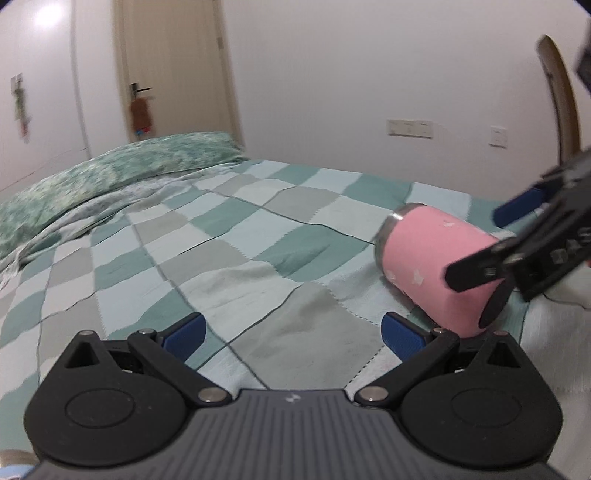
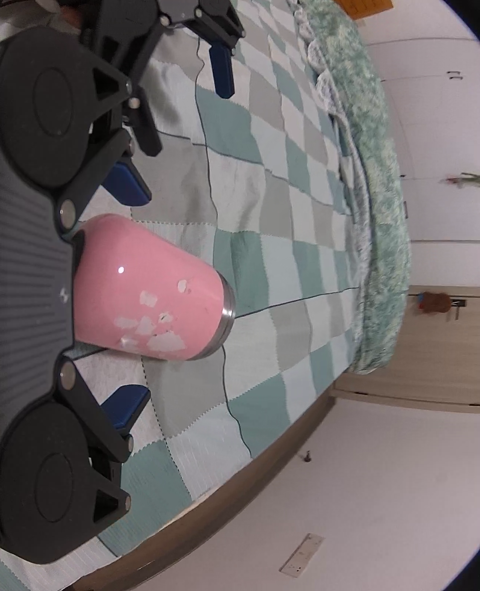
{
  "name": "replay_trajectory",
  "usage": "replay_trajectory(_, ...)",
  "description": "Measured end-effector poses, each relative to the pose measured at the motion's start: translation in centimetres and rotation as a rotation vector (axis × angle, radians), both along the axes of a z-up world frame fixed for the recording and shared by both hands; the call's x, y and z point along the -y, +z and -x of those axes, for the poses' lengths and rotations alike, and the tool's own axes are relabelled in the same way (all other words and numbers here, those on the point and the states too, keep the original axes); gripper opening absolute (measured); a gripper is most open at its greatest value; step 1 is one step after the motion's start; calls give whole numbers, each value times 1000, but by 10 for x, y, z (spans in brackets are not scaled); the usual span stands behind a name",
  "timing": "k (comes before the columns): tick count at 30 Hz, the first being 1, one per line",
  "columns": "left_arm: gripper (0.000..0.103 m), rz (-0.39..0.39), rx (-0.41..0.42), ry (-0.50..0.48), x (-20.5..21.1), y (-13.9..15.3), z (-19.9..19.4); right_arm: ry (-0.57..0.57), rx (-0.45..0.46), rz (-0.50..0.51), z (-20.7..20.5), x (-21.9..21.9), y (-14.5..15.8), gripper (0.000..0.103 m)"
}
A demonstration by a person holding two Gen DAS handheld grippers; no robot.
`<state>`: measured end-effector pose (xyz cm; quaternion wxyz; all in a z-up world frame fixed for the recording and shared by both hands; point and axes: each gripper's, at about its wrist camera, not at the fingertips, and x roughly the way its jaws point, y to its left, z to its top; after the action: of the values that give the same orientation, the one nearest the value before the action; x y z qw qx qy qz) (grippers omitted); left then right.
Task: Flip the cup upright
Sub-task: 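Close the right gripper around the body of the pink cup, then lift the pink cup with the right gripper and rotate its rim upward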
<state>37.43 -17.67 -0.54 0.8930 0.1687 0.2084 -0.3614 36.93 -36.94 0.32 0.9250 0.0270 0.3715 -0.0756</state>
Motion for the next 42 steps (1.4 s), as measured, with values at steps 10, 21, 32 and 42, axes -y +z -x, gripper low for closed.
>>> replay_trajectory(10,103,-22,28,-79,0,-10,-3,-54,-77,37,-32,-6,-19,103)
replay_trajectory(21,103,0,-4,-88,-9,-12,-6,-57,-161,1,-54,1,-24,91)
replay_trajectory(32,103,19,-4,-95,-13,-11,-3,-61,-156,-51,-48,7,-19,88)
replay_trajectory(42,103,14,22,-84,-11,4,13,-47,-125,-99,-28,8,-6,86)
